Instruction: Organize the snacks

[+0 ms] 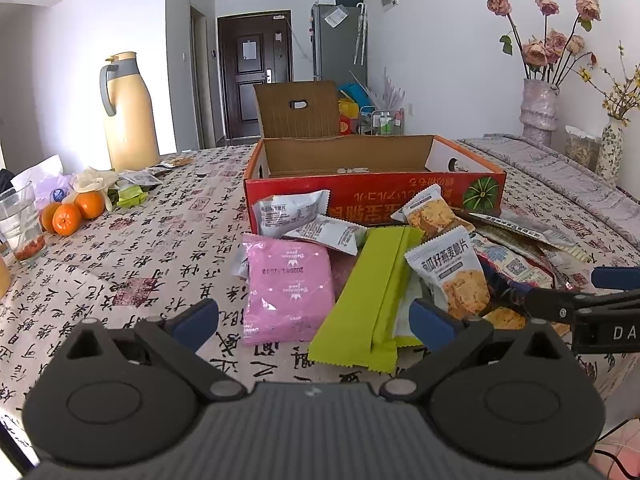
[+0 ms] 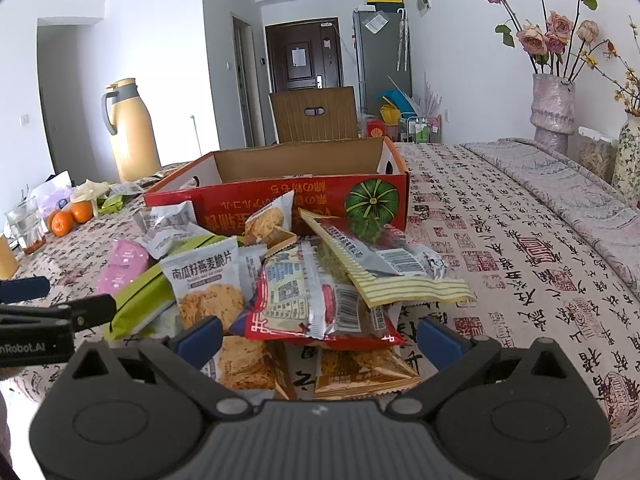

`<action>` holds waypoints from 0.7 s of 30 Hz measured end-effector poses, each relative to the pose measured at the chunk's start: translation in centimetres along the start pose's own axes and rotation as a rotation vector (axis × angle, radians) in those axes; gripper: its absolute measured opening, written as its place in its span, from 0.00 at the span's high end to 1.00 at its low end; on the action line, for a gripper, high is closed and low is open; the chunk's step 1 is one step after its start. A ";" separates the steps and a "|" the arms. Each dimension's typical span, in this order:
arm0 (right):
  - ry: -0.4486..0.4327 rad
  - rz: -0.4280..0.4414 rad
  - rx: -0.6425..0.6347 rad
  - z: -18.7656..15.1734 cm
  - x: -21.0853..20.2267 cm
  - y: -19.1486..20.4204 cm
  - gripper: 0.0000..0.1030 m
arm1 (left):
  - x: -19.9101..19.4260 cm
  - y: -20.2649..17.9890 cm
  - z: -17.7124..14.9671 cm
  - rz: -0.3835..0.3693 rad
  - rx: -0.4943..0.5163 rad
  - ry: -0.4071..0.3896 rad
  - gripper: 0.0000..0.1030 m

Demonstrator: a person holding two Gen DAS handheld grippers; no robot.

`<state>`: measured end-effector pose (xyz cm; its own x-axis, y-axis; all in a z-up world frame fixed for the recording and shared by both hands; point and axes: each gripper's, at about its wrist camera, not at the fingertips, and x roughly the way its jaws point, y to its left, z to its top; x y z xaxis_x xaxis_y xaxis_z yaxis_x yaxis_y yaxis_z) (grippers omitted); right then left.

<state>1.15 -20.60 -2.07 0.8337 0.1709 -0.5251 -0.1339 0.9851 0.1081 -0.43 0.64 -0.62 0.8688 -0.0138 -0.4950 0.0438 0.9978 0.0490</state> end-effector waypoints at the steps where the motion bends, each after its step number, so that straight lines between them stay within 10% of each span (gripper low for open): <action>1: 0.002 -0.002 0.000 0.0 0.1 0.0 0.00 | 0.0 0.0 0.0 -0.001 -0.001 -0.001 0.00; 21: 0.005 -0.001 -0.004 0.1 0.5 0.2 0.00 | 0.4 -0.1 -0.1 -0.018 -0.010 0.006 0.00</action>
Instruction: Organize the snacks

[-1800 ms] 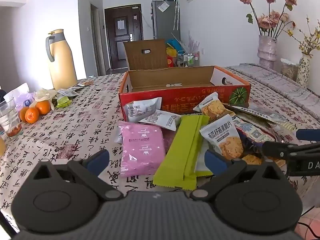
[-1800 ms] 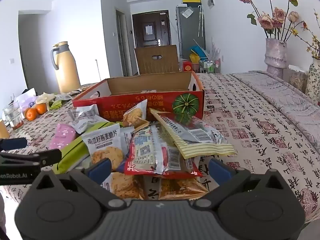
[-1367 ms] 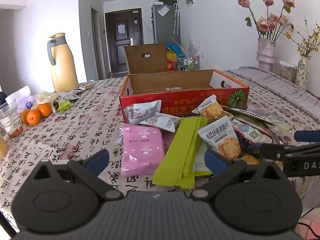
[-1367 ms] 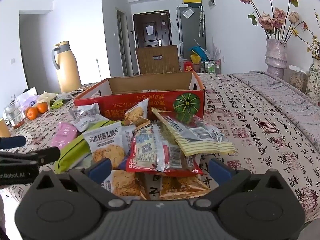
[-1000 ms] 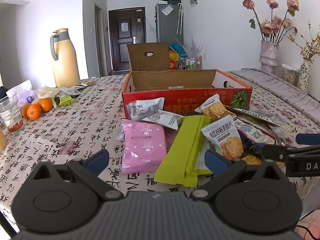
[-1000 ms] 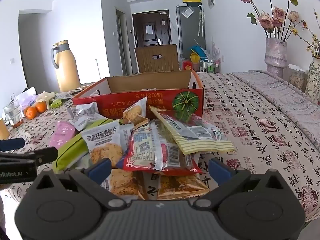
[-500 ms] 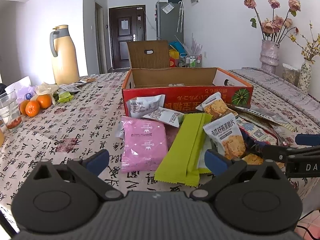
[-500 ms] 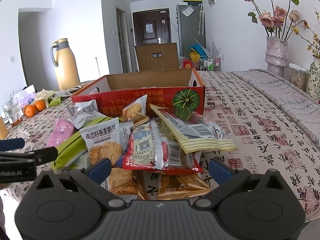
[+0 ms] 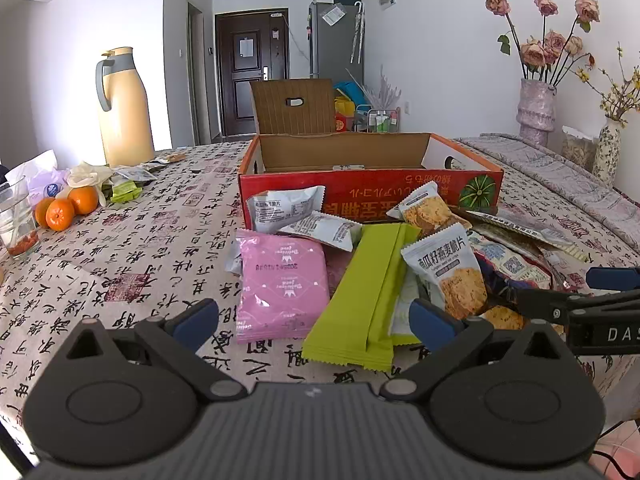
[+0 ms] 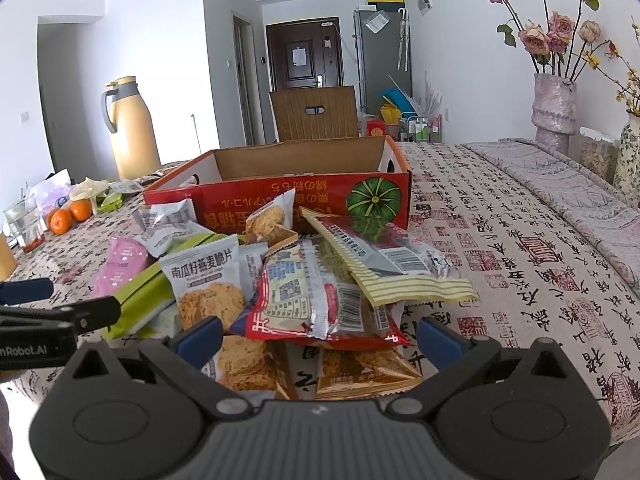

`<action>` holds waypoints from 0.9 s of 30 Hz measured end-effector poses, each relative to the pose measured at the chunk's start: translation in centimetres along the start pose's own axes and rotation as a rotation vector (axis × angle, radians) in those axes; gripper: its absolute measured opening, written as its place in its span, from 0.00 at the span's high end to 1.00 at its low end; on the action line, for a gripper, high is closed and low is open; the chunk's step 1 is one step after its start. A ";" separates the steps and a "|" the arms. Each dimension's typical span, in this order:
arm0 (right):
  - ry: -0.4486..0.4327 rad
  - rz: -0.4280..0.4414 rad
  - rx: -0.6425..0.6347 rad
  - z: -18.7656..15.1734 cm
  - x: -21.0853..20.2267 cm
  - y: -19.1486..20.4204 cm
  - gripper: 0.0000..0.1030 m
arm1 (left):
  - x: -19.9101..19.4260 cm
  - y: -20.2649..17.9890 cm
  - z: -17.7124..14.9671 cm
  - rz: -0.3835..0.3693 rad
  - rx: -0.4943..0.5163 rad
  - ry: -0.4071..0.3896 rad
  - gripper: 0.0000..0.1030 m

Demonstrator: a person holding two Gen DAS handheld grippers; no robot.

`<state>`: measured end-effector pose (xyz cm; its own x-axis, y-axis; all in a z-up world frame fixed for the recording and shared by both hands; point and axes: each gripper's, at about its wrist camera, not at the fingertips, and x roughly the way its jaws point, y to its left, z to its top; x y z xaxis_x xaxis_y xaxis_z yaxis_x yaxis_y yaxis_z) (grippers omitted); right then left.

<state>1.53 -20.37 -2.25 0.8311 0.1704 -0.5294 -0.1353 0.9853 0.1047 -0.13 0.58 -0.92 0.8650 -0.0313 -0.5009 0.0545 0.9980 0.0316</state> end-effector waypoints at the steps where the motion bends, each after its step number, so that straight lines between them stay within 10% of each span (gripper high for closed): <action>1: -0.001 0.001 0.000 0.0 0.0 0.0 0.00 | 0.0 0.0 0.0 0.000 0.000 0.000 0.00; 27: -0.002 0.001 0.000 -0.1 -0.1 0.0 0.00 | -0.2 0.0 -0.2 -0.001 -0.004 -0.001 0.00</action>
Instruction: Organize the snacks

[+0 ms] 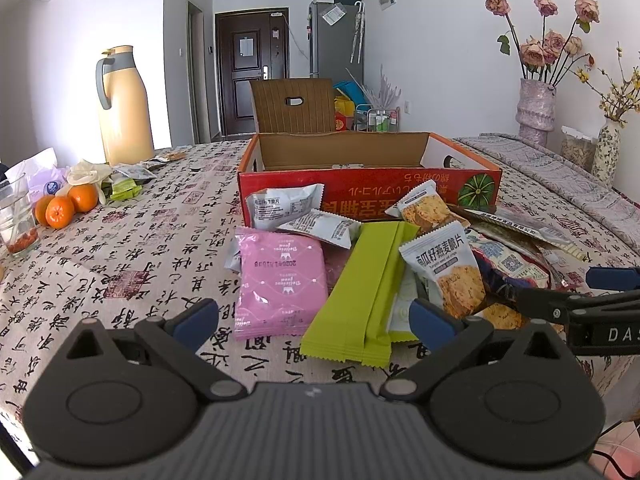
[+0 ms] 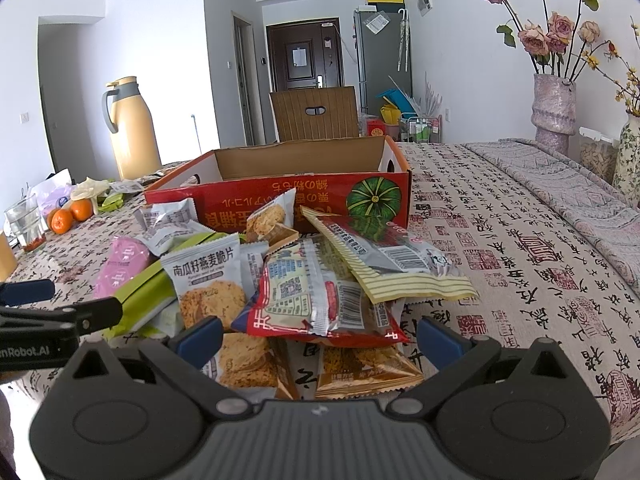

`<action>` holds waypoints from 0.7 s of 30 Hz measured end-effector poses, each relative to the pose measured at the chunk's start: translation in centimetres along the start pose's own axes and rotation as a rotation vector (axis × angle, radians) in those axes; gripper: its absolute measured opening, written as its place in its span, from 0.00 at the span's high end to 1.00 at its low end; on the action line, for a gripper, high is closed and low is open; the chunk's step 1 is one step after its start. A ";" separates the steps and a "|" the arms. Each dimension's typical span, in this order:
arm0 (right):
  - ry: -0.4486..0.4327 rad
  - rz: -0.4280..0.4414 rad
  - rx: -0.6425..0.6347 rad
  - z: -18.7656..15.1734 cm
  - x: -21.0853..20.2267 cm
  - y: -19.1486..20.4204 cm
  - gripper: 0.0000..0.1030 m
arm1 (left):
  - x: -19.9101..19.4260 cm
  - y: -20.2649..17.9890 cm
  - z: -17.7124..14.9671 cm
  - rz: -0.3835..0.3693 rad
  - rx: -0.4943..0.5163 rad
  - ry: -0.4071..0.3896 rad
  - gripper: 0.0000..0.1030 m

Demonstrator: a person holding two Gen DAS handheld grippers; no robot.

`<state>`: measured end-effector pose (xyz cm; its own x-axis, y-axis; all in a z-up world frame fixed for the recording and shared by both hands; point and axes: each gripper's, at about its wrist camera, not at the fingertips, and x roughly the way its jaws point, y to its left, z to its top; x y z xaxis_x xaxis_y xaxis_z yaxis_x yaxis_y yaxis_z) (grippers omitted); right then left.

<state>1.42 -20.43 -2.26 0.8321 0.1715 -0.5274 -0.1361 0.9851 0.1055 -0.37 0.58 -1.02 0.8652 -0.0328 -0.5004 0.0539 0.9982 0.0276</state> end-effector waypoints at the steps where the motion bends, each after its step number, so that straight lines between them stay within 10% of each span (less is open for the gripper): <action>1: 0.000 0.000 0.000 0.0 0.0 0.0 0.00 | 0.0 0.0 0.0 -0.001 -0.004 -0.001 0.00; 21: 0.017 0.043 -0.027 -0.6 -0.2 1.1 0.03 | -0.2 0.2 -0.4 -0.002 -0.012 0.004 0.00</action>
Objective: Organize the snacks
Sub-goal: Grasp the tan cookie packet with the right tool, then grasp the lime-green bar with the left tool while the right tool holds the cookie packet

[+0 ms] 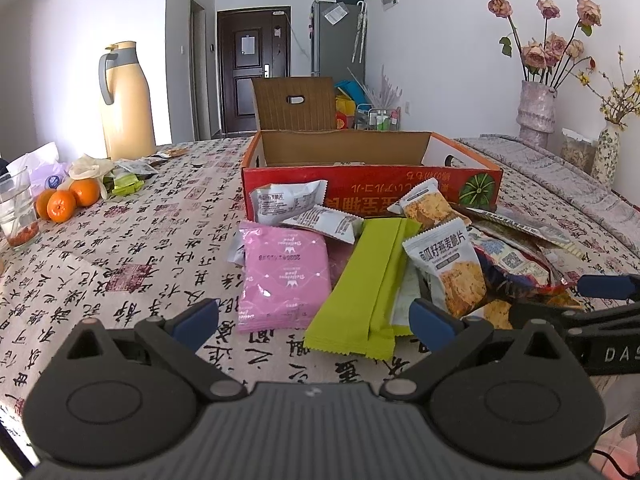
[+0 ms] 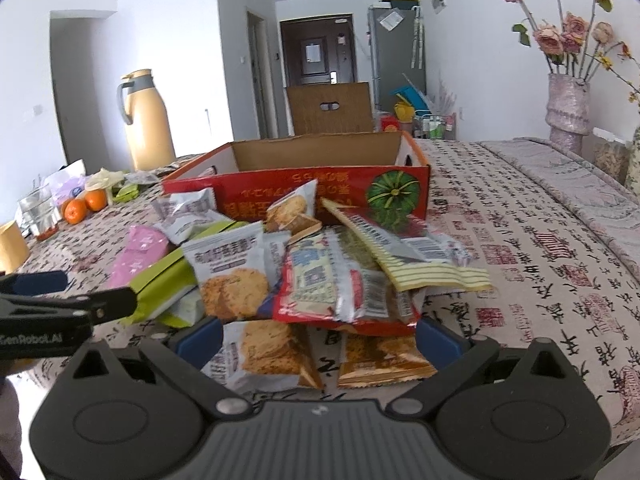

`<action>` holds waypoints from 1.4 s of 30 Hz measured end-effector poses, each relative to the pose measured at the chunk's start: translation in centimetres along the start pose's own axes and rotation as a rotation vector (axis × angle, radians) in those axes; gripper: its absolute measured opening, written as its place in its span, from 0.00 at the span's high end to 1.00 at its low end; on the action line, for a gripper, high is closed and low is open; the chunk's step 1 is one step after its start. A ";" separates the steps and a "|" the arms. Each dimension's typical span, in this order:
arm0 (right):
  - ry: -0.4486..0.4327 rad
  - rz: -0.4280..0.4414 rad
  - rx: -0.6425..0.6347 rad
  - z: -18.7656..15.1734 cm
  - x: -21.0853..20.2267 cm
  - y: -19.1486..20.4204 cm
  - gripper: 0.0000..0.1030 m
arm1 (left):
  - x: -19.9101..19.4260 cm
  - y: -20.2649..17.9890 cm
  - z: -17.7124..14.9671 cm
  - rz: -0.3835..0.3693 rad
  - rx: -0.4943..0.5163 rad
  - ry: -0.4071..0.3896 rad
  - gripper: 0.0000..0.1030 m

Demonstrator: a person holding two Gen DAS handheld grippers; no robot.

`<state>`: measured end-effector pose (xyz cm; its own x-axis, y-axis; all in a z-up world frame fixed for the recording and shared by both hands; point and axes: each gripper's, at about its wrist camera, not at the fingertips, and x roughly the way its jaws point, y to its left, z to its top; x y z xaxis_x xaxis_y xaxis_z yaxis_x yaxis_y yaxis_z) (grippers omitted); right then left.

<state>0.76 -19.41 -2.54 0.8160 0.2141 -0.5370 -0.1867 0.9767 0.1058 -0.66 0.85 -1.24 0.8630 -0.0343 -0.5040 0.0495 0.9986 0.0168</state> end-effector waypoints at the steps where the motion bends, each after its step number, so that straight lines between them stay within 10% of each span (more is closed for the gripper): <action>1: 0.004 0.007 -0.004 -0.1 0.0 0.2 0.05 | 0.0 0.1 -0.1 -0.001 -0.001 0.002 0.00; 22: 0.092 0.095 -0.096 -0.9 2.5 3.9 0.38 | 0.4 2.6 -1.4 -0.024 -0.054 0.038 0.00; 29: 0.085 0.133 -0.077 -0.8 2.1 3.8 0.79 | 0.4 2.8 -1.5 -0.025 -0.060 0.037 0.00; 42: -0.020 0.141 -0.061 0.1 -0.2 3.1 0.82 | 0.2 2.0 -0.6 -0.035 -0.031 0.030 0.00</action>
<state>0.02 -16.43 -2.01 0.7898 0.3501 -0.5036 -0.3325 0.9344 0.1281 -0.71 2.85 -1.84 0.8456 -0.0685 -0.5294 0.0636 0.9976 -0.0275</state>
